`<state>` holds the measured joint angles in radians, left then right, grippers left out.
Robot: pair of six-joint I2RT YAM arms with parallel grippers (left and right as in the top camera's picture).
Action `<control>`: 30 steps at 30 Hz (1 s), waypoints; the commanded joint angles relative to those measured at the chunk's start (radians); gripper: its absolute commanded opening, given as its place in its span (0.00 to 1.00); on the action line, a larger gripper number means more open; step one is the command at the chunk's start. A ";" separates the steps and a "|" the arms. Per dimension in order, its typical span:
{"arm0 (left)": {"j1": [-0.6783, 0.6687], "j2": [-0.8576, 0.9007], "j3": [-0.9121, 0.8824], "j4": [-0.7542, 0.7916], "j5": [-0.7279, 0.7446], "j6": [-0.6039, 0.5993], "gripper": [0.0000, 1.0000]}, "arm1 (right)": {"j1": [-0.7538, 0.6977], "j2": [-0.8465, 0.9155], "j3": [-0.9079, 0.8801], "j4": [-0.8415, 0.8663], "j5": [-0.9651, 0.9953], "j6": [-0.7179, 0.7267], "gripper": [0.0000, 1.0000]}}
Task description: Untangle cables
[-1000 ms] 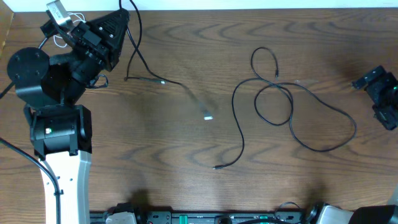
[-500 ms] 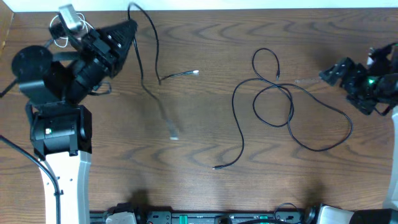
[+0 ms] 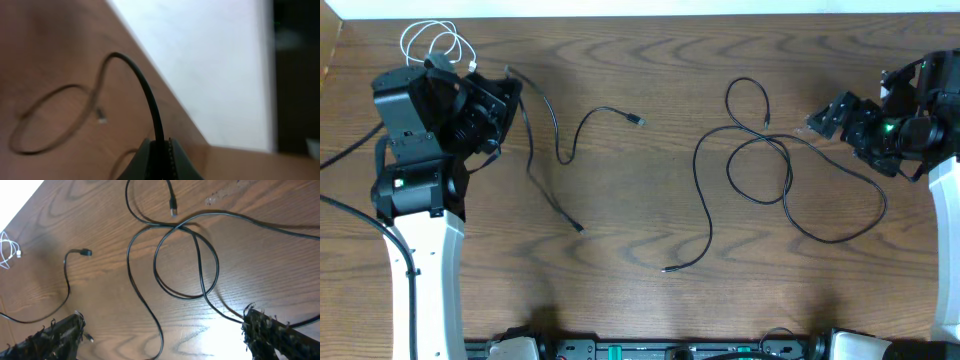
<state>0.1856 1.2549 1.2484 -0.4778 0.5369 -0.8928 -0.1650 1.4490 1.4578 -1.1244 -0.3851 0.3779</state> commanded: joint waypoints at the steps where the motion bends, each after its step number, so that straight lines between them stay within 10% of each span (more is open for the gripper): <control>1: 0.023 0.006 0.014 -0.070 -0.222 0.020 0.07 | 0.016 0.004 0.006 0.002 0.013 -0.016 0.99; 16: 0.177 0.027 0.014 -0.165 -0.684 0.026 0.07 | 0.017 0.004 0.005 0.006 0.013 -0.016 0.99; 30: 0.330 0.282 0.014 0.257 -0.663 0.286 0.08 | 0.023 0.004 0.002 0.007 0.023 -0.017 0.99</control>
<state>0.4919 1.4837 1.2484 -0.2882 -0.1204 -0.7380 -0.1547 1.4494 1.4578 -1.1172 -0.3740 0.3775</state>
